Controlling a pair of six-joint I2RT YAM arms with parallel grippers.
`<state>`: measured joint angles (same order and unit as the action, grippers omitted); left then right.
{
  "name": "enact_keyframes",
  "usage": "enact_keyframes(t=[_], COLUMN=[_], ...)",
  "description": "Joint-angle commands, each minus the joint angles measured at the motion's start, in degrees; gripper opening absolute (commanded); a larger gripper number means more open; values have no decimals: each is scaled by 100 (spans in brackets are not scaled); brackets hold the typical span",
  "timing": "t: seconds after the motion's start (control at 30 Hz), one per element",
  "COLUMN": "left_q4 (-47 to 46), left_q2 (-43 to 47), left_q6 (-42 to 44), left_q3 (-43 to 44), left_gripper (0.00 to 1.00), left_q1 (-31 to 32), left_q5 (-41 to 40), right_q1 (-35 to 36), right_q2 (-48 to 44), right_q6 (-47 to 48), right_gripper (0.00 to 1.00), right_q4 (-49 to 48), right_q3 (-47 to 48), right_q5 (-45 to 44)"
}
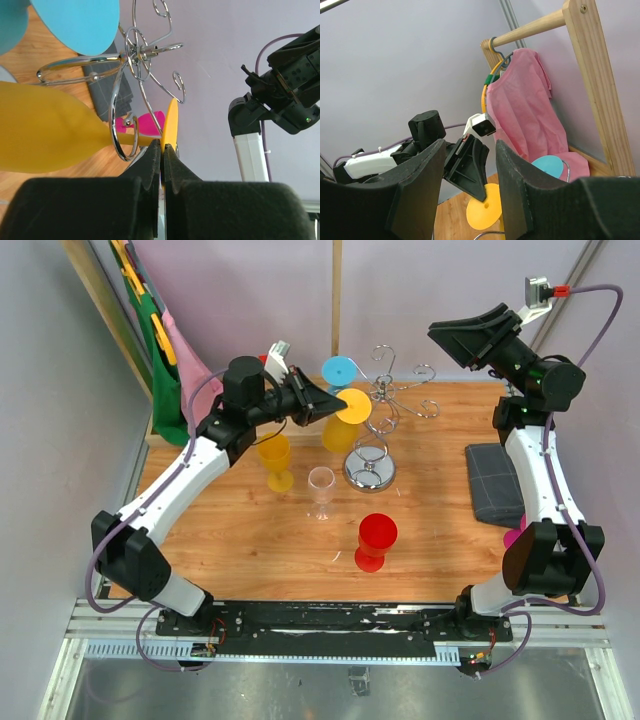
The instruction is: Place the wine glass upside down on the wine glass rack
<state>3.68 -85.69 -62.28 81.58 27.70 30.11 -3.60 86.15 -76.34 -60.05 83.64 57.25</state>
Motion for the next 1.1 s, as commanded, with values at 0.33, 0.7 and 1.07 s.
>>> enact_keyframes(t=[0.33,0.7,1.07], left_q4=[-197,-324,-368], left_q2=[-345,-265,106], left_q6=[37,-46,-37], left_q3=[543,568,371], left_gripper=[0,0,0], left_q1=[174,174,149], left_q5=[-281,-656,-958], right_q1=[-54,-54,-54], right_q2=[-185,-194,-160], right_q6=[105,125,106], right_gripper=[46,46,46], right_q4=[-156,-138,-160], right_q3=[-118,-133,-139], right_q5=[30,26,16])
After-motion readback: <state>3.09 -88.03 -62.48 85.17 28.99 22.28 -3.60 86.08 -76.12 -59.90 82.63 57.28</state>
